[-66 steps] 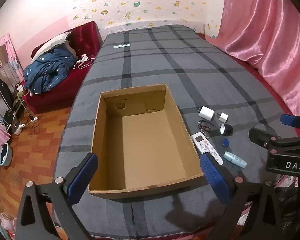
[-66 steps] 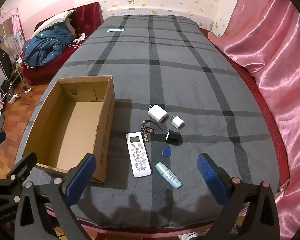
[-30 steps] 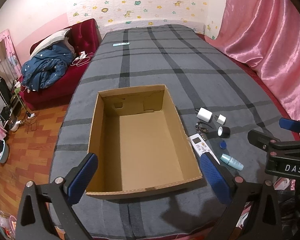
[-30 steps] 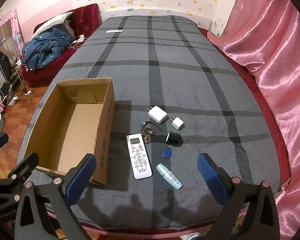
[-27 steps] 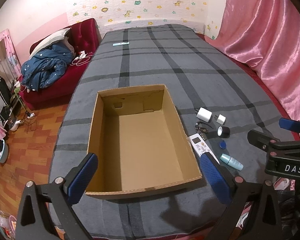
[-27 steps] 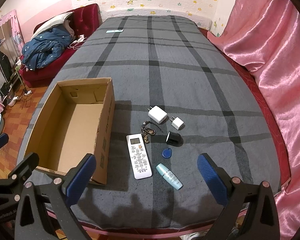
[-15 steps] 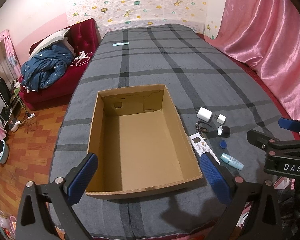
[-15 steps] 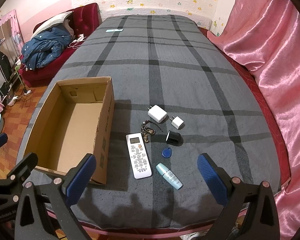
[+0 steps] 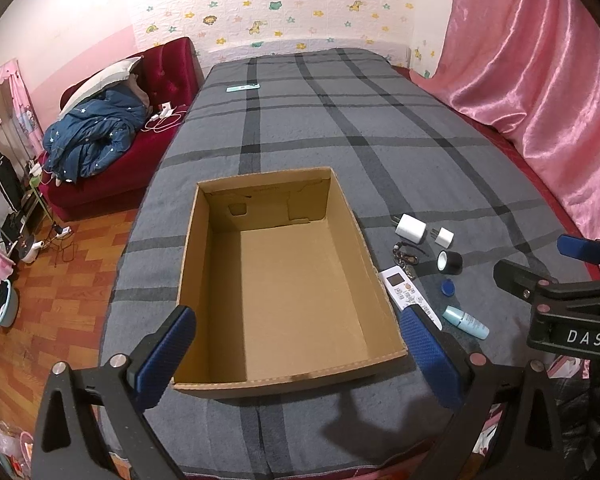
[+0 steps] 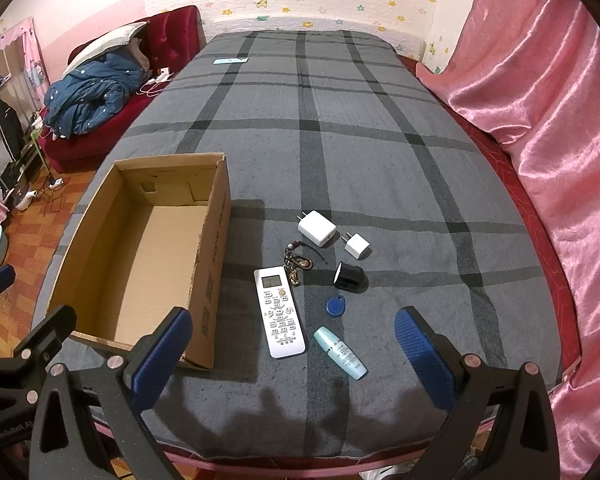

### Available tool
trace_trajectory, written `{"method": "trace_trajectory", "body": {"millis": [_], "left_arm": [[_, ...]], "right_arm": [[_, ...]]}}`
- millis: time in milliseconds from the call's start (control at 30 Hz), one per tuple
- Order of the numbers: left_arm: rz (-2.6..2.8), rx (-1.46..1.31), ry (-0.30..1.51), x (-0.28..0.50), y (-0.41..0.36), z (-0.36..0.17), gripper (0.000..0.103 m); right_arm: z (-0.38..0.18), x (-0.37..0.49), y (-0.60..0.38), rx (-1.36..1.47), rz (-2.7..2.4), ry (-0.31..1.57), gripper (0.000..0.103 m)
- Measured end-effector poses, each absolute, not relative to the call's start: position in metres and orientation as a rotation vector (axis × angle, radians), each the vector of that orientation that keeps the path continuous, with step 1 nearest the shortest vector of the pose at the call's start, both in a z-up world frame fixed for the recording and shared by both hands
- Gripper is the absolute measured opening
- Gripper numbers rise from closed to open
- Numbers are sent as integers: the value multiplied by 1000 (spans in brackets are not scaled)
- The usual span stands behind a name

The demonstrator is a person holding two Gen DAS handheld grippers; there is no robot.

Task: Organize rigid objects

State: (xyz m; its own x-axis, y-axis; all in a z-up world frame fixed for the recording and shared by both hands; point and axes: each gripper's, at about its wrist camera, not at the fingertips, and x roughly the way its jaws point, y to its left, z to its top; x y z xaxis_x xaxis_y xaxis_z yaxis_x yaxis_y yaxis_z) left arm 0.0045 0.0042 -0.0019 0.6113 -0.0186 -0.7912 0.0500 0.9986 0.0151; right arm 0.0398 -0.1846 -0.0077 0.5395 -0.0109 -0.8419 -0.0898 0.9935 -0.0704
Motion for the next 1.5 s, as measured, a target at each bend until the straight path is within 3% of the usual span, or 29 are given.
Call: {"method": "trace_trajectory", "body": {"millis": [1500], "left_arm": [[28,28,917,42,43,-10,103]], "right_arm": [[-16,52,-188,-96,42,1034,103]]}}
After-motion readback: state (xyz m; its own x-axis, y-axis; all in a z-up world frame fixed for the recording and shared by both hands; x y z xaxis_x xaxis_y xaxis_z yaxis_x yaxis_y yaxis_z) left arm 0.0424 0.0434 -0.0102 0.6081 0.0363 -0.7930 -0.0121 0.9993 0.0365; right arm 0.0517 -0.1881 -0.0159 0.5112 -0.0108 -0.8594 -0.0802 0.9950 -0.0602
